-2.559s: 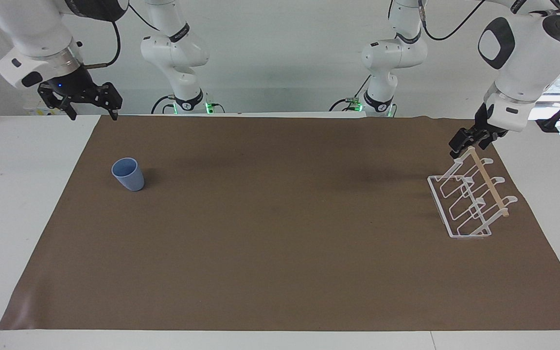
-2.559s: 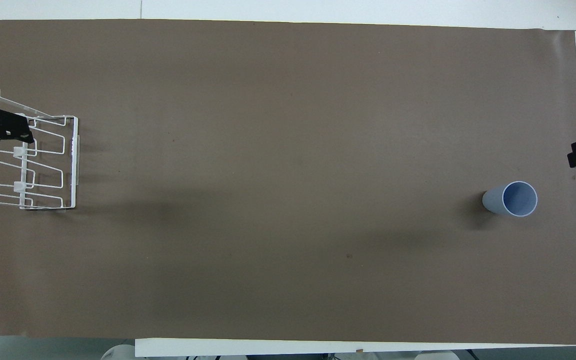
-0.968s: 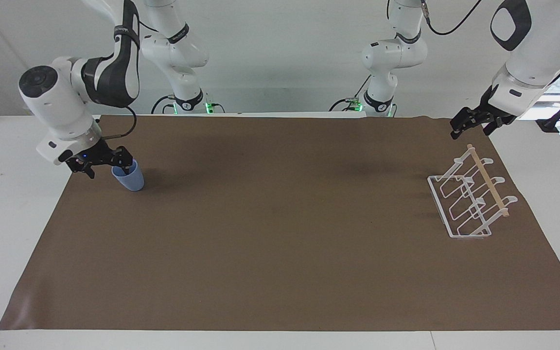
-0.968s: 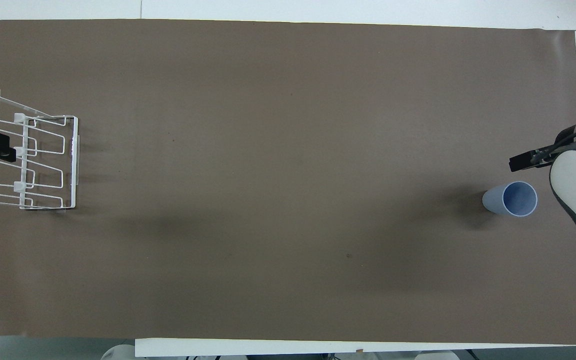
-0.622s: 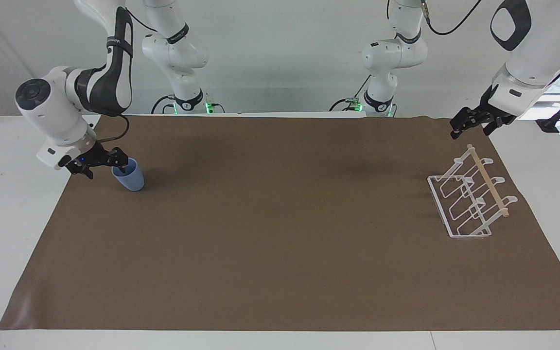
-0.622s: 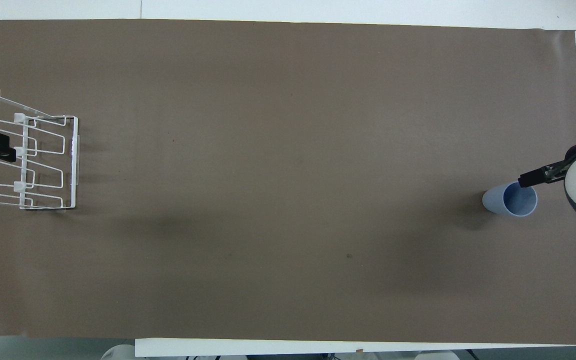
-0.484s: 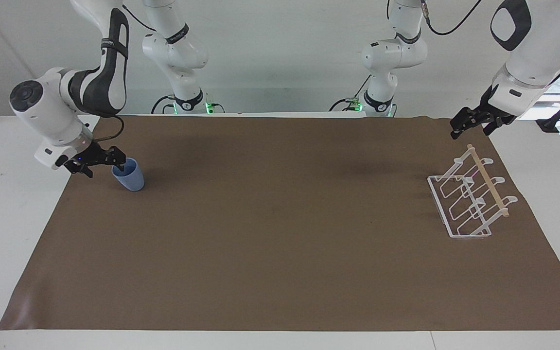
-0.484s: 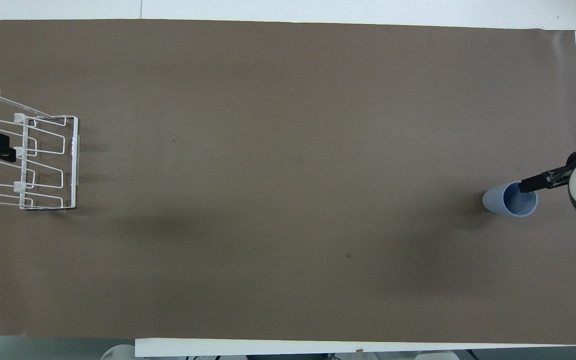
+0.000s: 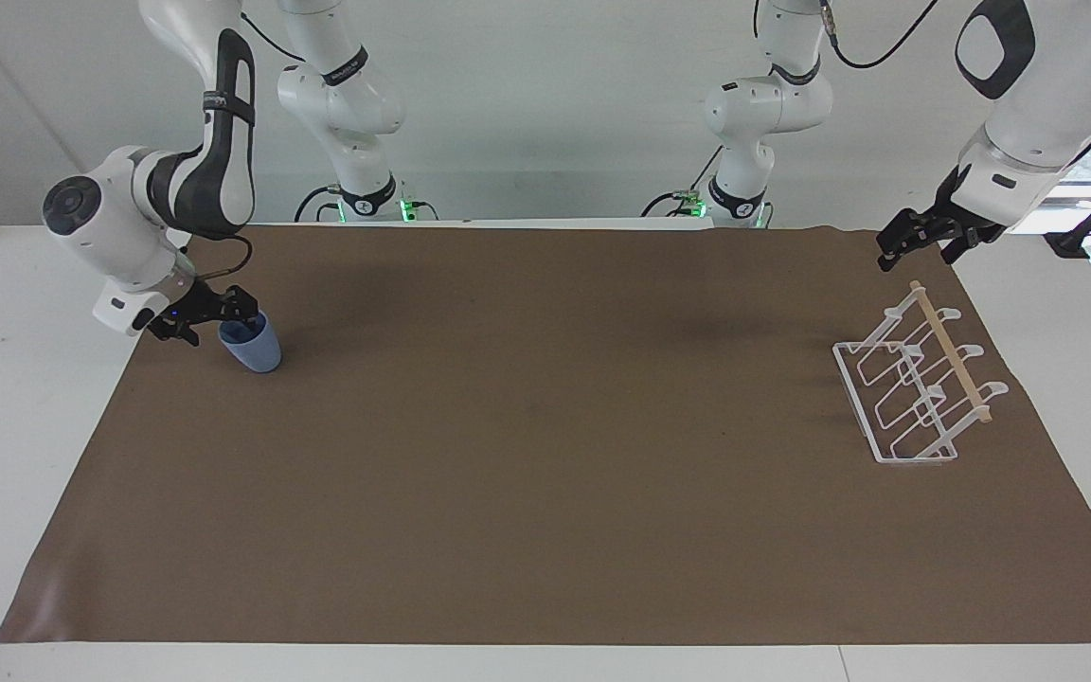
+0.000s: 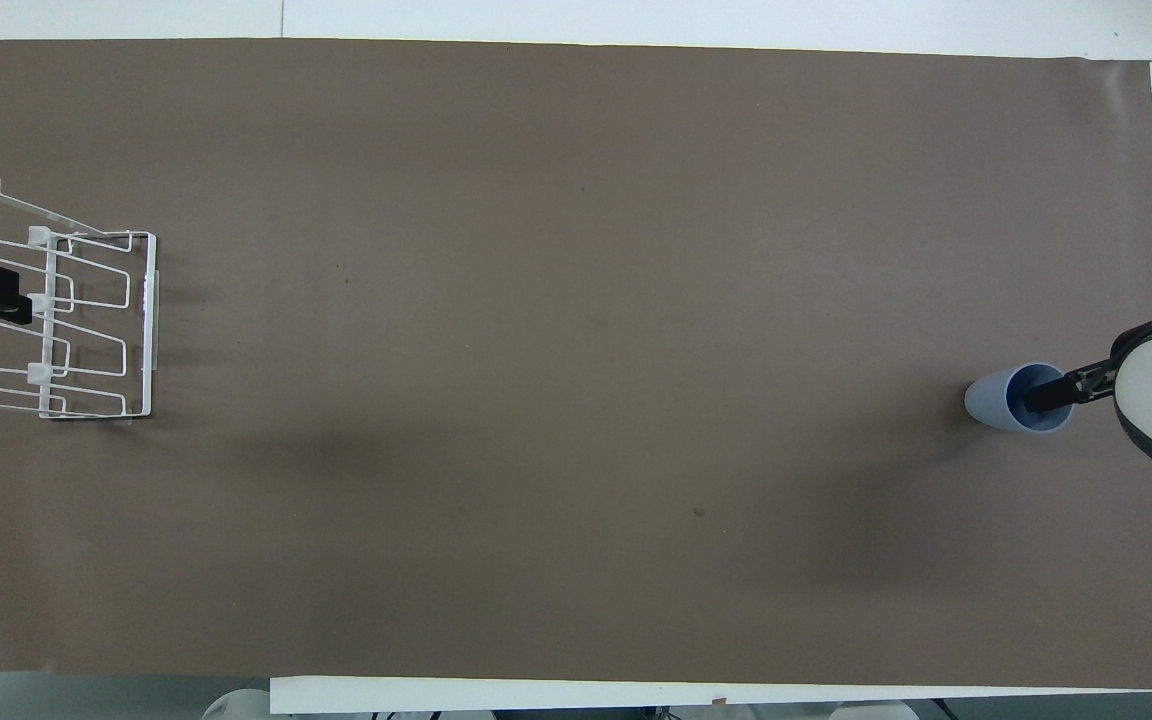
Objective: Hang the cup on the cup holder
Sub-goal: 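Grip the cup rim with the right gripper and tip it sideways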
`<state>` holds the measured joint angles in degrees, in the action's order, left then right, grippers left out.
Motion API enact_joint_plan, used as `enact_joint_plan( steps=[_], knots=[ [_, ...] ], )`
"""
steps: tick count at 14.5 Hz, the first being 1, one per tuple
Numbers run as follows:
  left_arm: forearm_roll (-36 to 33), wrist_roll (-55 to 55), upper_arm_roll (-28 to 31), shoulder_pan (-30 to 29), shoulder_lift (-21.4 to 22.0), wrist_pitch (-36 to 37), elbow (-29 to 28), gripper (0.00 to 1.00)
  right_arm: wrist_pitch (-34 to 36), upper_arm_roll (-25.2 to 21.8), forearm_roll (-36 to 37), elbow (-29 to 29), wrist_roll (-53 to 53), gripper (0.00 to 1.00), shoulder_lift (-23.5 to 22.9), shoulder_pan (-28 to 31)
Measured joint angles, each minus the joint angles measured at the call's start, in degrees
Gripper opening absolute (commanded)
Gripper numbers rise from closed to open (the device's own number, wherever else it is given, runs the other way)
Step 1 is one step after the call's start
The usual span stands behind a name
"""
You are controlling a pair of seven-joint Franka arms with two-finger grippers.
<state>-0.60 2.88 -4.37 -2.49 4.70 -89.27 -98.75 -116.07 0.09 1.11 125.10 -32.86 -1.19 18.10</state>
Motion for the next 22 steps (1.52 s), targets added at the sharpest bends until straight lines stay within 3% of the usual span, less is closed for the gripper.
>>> enact_joint_plan(
  steps=[2,4,7,8,10,14,16,19,22],
  knots=[
    [0.0,0.0,0.0,0.0,0.0,0.0,0.0,1.0,-0.3,-0.04,0.0,0.33,-0.78,0.87,0.06,0.49],
    [0.0,0.0,0.0,0.0,0.0,0.0,0.0,1.0,-2.32,0.02,0.0,1.45,-0.96,0.63,0.14,0.47],
    [0.0,0.0,-0.08,0.02,0.0,0.0,0.0,1.0,-4.13,0.1,-0.01,2.93,-0.99,0.16,0.21,0.3],
    [0.0,0.0,-0.08,0.02,0.0,0.0,0.0,1.0,-4.56,0.1,-0.01,3.23,-0.99,0.05,0.21,0.29],
    [0.0,0.0,-0.08,0.02,0.0,0.0,0.0,1.0,-4.96,0.15,-0.01,3.4,-0.99,0.0,0.21,0.0],
    [0.0,0.0,-0.06,0.01,0.0,0.0,0.0,1.0,-4.84,0.21,-0.02,3.13,-0.99,0.0,0.2,-1.92],
    [0.0,0.01,0.03,-0.03,0.0,0.03,0.0,1.0,-0.71,0.5,-0.86,1.15,-1.23,0.0,0.2,-2.1],
    [0.0,1.77,0.32,-0.25,0.0,0.05,0.0,1.0,8.54,2.29,-12.6,-4.29,-2.22,0.0,0.34,-2.29],
    [0.0,10.64,0.36,-0.26,0.0,0.04,0.0,1.0,14.06,3.5,-26.21,-7.05,-2.17,0.0,0.55,-4.07]
  ],
)
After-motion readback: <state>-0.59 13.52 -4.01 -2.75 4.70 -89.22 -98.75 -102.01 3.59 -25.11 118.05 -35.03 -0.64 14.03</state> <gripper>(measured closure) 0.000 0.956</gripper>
